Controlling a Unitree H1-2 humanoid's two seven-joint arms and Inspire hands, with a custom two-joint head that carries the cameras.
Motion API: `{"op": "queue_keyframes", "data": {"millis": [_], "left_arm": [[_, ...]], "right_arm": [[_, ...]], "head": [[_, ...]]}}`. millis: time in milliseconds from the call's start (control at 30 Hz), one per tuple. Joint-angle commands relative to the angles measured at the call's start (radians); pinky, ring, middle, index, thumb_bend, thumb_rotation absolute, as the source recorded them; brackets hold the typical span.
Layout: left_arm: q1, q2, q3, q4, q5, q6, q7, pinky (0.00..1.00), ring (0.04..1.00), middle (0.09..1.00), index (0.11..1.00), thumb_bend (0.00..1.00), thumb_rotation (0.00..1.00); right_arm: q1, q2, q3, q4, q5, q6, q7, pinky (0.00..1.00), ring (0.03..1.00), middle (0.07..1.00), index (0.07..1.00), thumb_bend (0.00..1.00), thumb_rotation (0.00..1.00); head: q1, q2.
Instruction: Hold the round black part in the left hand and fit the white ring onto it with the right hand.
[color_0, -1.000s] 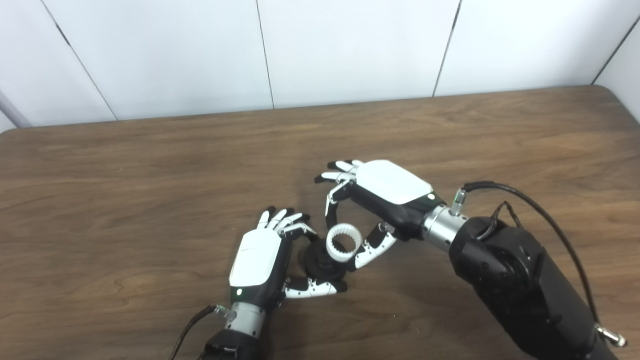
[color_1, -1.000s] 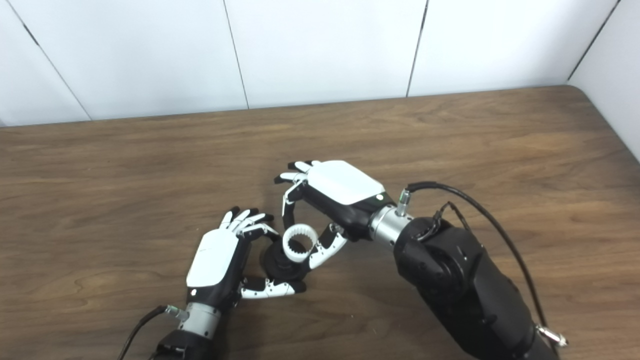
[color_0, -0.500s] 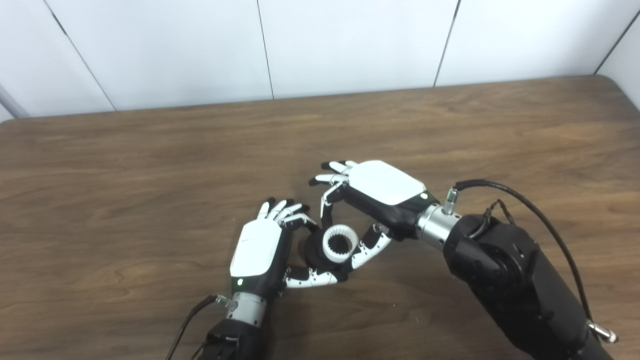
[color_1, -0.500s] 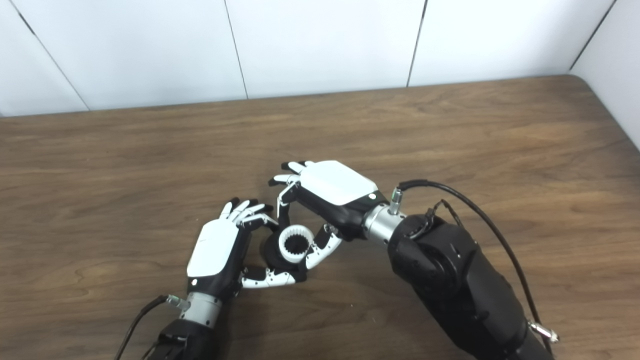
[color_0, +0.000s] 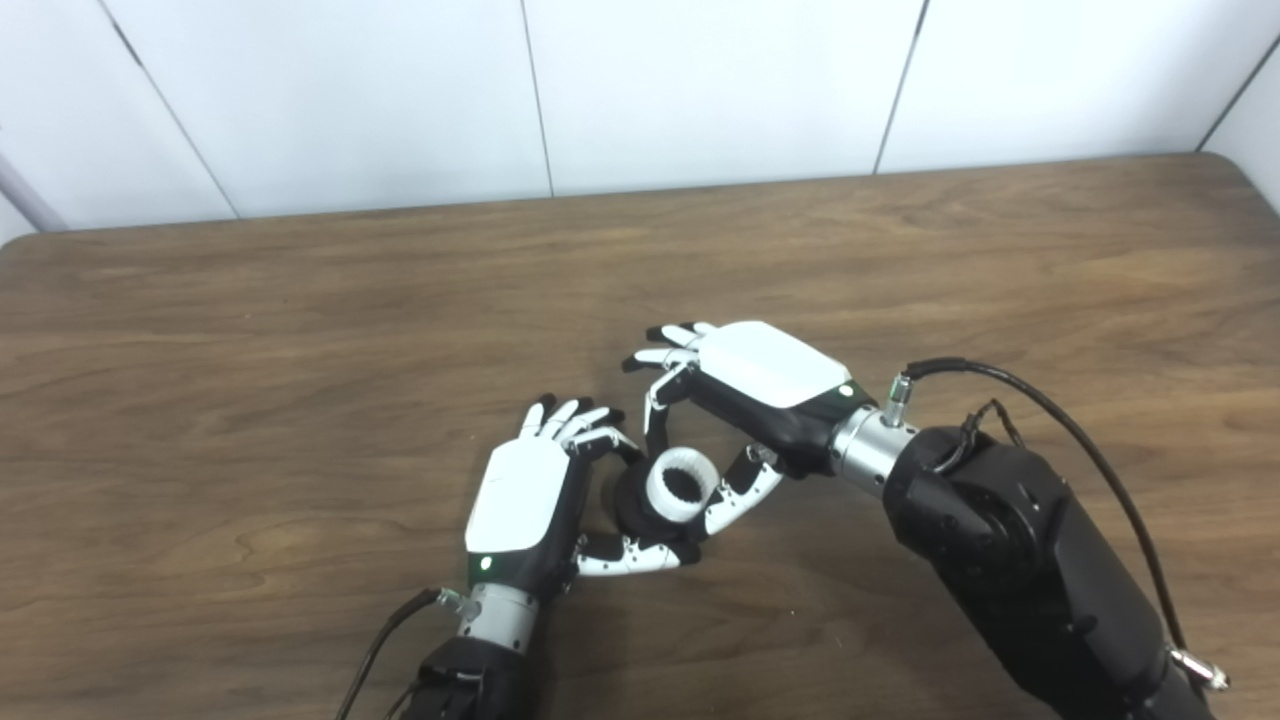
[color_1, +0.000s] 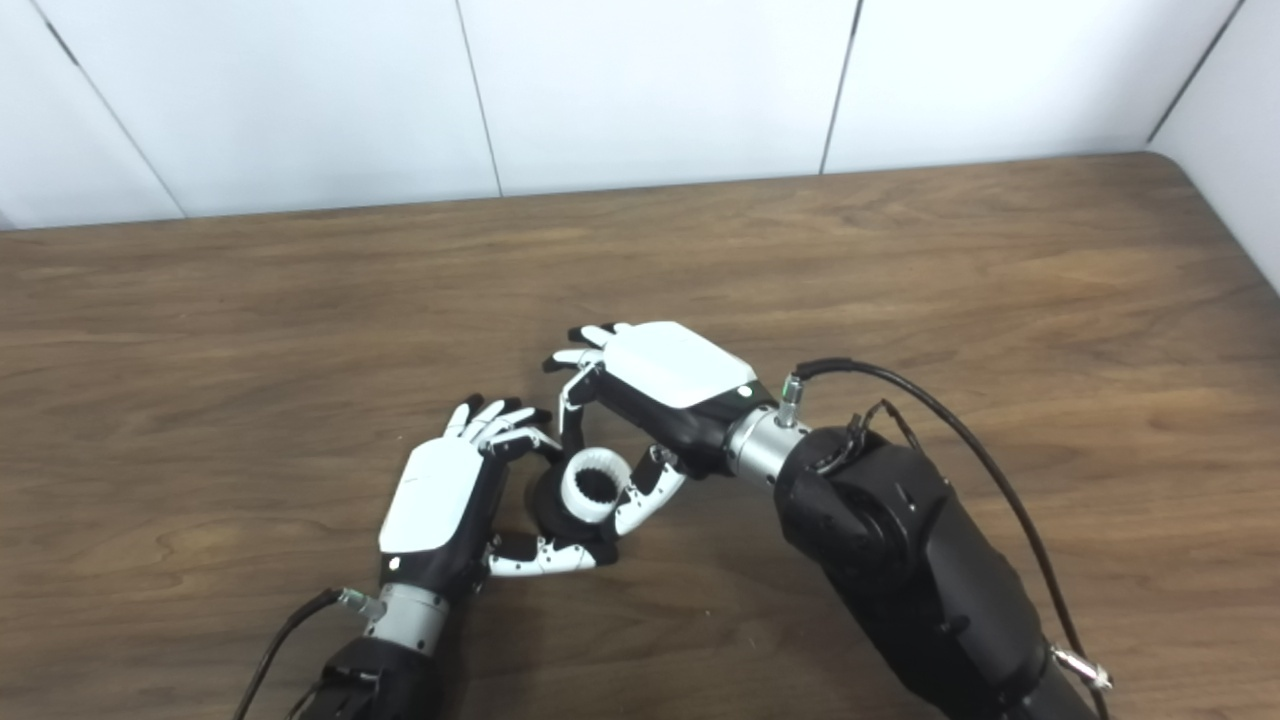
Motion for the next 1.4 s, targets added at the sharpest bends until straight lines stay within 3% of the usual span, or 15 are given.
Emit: {"op": "queue_keyframes", "data": {"millis": [0, 800, 1367], "left_arm": [[0.022, 0.005, -0.021, 0.018, 0.018, 0.020, -0.053, 0.99, 0.910, 0.822, 0.486, 0.52, 0.05], [0.010, -0.001, -0.030, 0.025, 0.020, 0.028, -0.061, 1.00, 0.912, 0.823, 0.487, 0.52, 0.05], [0.004, -0.003, -0.033, 0.032, 0.021, 0.029, -0.046, 0.99, 0.906, 0.817, 0.485, 0.52, 0.05]], "right_arm": [[-0.030, 0.004, -0.008, -0.009, -0.006, -0.030, -0.017, 1.00, 0.980, 0.901, 0.485, 0.52, 0.14], [-0.058, 0.065, 0.006, 0.017, -0.021, -0.045, -0.010, 1.00, 0.979, 0.895, 0.484, 0.52, 0.14], [-0.051, 0.047, -0.013, 0.032, -0.018, -0.033, 0.007, 1.00, 0.968, 0.889, 0.485, 0.52, 0.14]], "head": [[0.000, 0.001], [-0.009, 0.002], [-0.014, 0.006]]}}
